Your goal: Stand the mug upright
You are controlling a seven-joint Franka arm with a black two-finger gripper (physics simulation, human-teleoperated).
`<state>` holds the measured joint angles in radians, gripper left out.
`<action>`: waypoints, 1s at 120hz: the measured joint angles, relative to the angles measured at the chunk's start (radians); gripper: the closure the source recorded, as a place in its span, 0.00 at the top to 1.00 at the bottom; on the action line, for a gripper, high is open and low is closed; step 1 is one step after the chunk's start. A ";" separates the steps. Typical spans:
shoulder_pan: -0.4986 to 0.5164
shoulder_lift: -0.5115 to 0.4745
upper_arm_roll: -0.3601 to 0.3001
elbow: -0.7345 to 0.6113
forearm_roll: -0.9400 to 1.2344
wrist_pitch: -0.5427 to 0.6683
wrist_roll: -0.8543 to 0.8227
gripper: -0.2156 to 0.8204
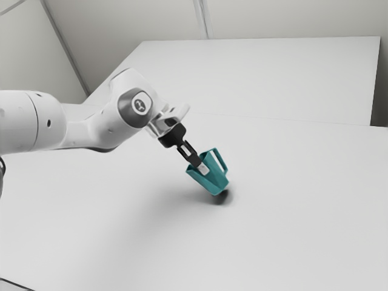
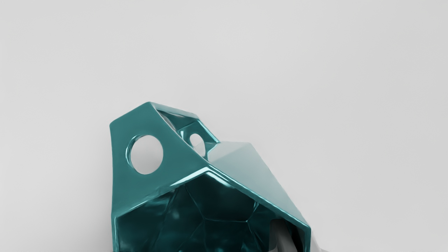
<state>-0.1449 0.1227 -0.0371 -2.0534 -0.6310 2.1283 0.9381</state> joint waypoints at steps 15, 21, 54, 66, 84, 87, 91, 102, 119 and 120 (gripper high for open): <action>-0.008 0.001 -0.003 0.022 0.132 0.004 -0.057 0.03; -0.019 0.009 -0.003 0.033 0.195 0.007 -0.080 0.03; -0.028 0.031 0.003 0.052 0.546 0.047 -0.199 0.03; -0.028 0.074 0.003 0.082 0.639 0.058 -0.232 0.03; -0.051 0.119 0.003 0.116 0.744 0.090 -0.271 0.03; -0.054 0.121 0.003 0.117 0.755 0.094 -0.276 0.03; -0.056 0.123 0.003 0.119 0.767 0.099 -0.284 0.03; -0.057 0.123 0.003 0.120 0.786 0.108 -0.302 0.03; -0.058 0.131 0.003 0.120 0.796 0.122 -0.326 0.03; -0.058 0.132 0.003 0.120 0.796 0.123 -0.328 0.03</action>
<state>-0.2025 0.2544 -0.0337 -1.9338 0.1654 2.2514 0.6105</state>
